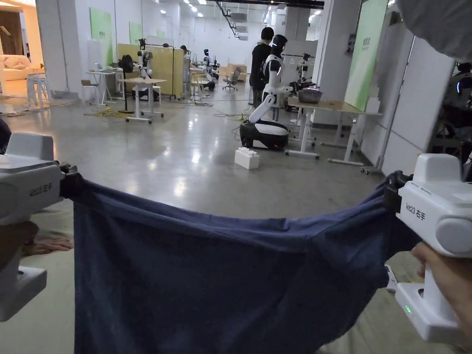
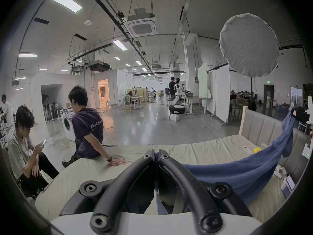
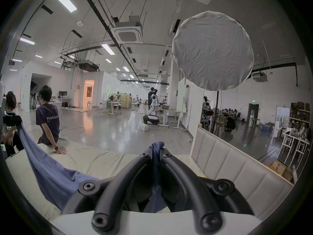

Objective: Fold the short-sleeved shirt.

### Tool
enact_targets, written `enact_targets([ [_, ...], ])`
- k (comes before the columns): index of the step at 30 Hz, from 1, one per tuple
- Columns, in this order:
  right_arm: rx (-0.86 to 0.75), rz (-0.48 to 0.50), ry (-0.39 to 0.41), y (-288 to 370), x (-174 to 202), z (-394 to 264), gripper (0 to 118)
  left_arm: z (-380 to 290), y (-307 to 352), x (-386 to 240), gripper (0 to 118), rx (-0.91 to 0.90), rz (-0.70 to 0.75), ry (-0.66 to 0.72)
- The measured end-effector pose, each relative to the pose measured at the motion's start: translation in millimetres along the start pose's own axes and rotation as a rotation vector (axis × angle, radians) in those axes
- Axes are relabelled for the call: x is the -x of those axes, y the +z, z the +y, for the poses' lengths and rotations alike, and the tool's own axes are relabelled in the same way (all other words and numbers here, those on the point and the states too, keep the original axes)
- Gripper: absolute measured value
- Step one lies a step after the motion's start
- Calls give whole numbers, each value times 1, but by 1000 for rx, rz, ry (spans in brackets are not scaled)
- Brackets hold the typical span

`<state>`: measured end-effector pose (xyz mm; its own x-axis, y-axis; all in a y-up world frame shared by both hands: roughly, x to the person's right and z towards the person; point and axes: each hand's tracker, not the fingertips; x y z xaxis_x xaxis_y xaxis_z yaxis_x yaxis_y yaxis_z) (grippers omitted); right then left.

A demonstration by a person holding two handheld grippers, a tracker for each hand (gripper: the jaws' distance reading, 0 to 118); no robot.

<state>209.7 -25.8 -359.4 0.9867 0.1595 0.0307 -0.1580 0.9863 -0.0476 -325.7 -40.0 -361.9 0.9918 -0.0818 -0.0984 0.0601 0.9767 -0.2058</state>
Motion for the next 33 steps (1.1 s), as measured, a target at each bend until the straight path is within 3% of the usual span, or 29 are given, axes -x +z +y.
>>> enact_targets([
  [11,-12,-57,41,-75,8,35,7,37,-63,5,4,32,58,-5],
  [17,-42,-71,33,-103,16,66,7,71,-90,11,4,-10,81,10],
  [25,-129,-96,86,-118,29,100,7,105,-100,6,4,-64,108,-12],
  [33,-105,-67,84,-119,30,52,7,60,-86,-6,4,-44,117,-25],
])
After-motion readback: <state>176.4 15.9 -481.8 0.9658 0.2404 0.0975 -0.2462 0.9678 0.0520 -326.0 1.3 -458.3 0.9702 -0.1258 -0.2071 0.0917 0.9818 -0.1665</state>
